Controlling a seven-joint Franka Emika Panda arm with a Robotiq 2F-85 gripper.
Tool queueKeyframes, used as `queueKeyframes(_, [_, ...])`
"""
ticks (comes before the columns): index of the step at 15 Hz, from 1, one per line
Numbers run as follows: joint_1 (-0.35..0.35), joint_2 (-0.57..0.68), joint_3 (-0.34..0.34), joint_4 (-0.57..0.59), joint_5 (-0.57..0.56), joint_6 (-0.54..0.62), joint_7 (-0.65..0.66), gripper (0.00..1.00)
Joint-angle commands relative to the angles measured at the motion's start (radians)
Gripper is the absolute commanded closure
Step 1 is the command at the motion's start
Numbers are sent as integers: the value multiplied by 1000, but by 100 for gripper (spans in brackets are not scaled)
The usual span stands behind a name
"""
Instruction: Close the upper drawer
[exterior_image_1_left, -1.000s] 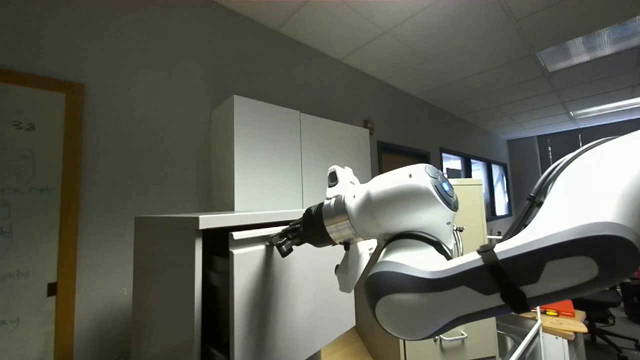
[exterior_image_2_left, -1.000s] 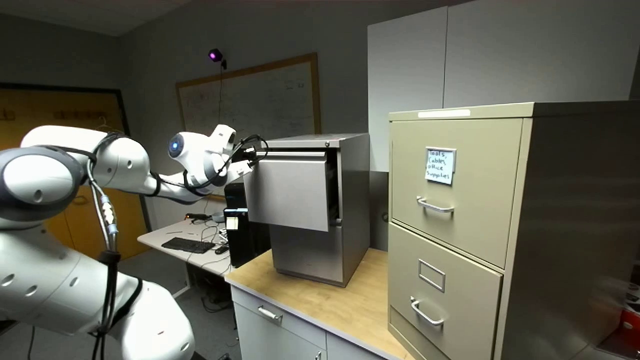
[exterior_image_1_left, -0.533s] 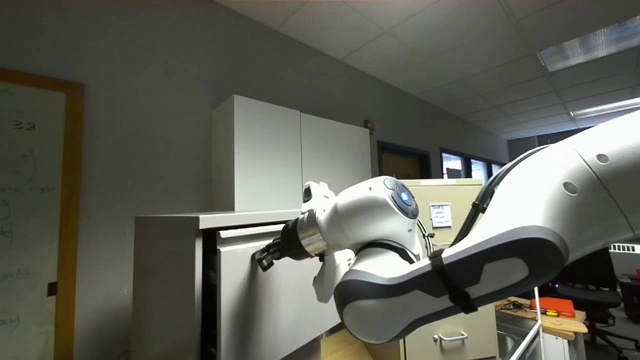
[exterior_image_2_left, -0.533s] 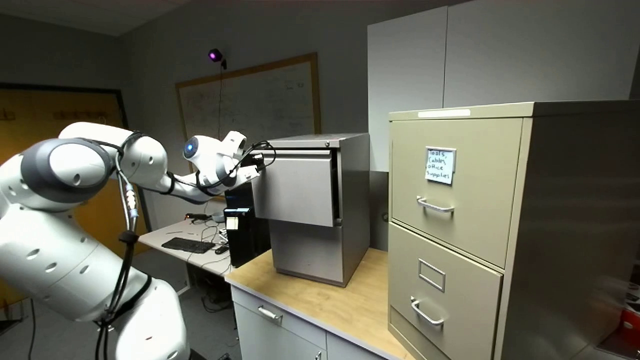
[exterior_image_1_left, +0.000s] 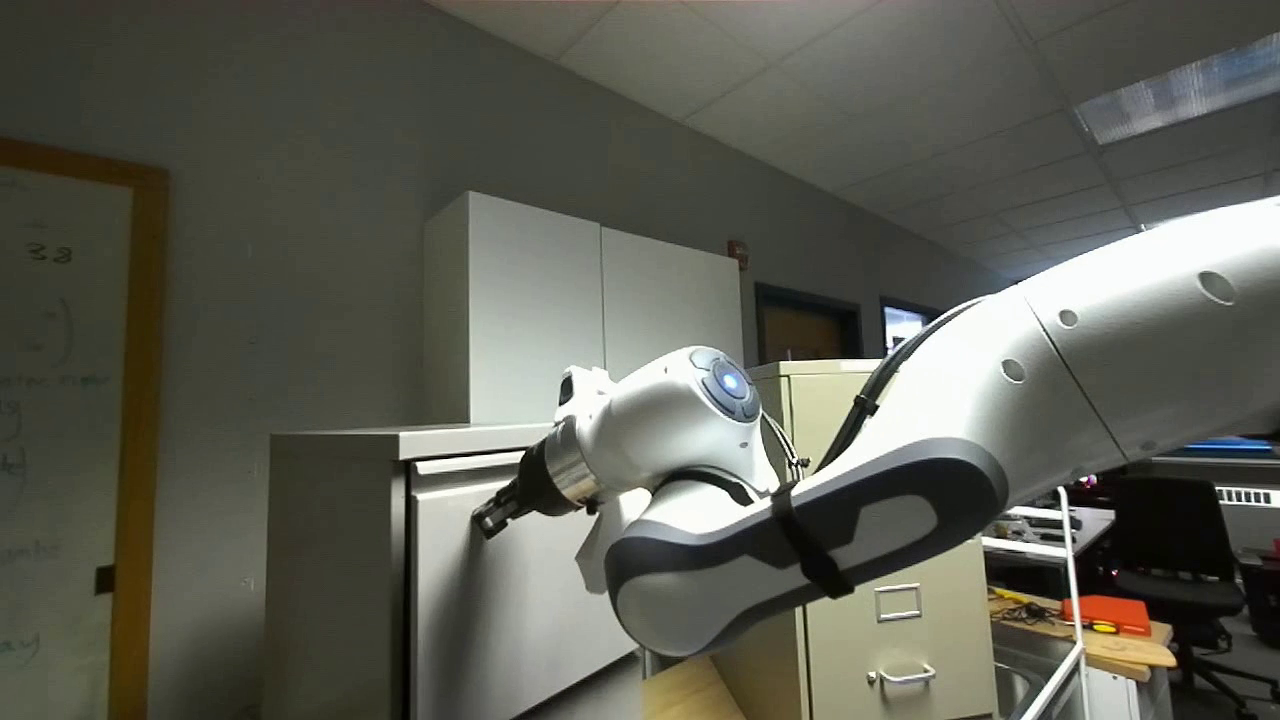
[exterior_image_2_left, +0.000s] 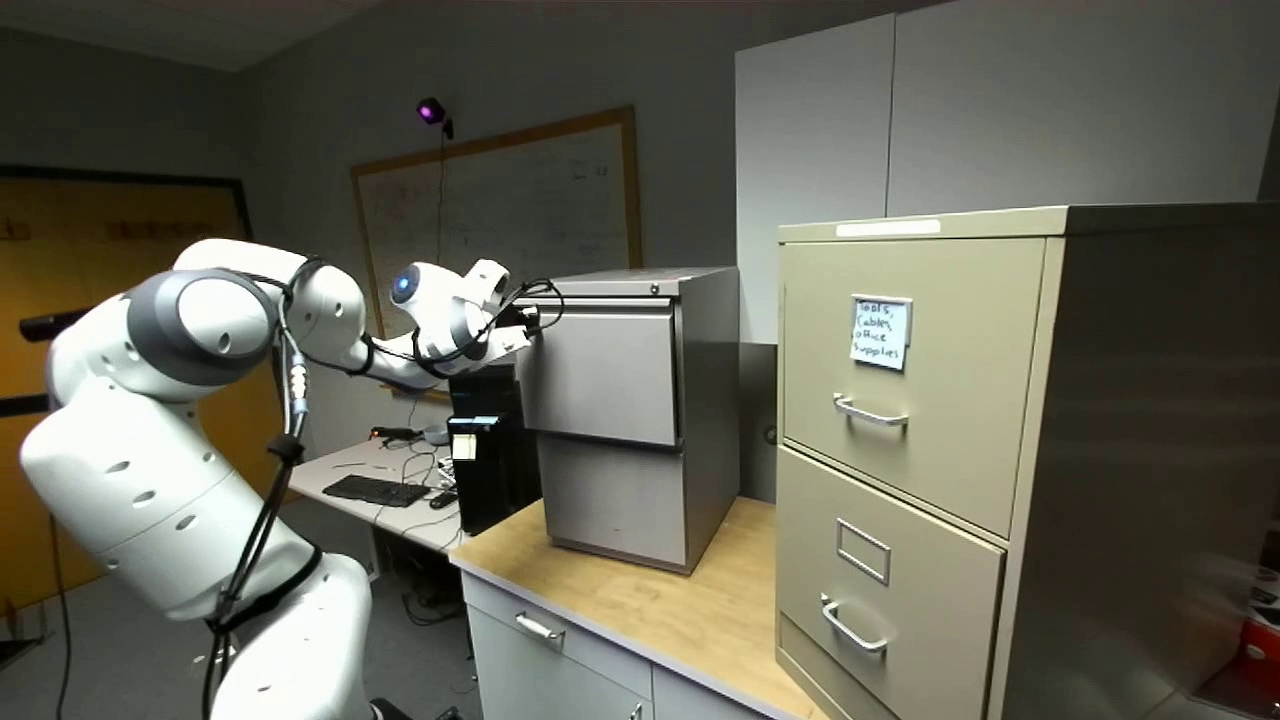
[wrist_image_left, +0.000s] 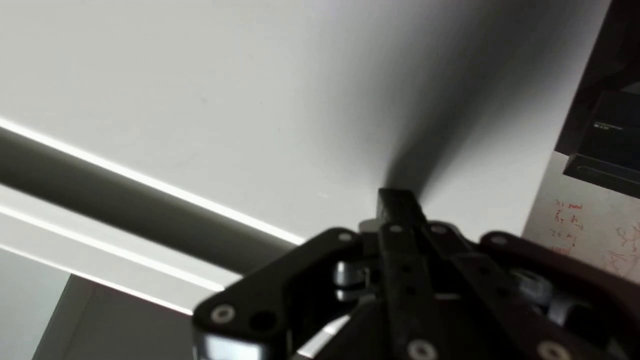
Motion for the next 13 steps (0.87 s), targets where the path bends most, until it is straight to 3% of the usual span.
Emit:
queueKeyframes(1, [-109,76,121,113,-23,-55,17,100])
queueKeyframes(10, [-370,151,385,242,-35,-145,3,100])
queueKeyframes(13, [-348,196,392,258,-20,-235,-35,98])
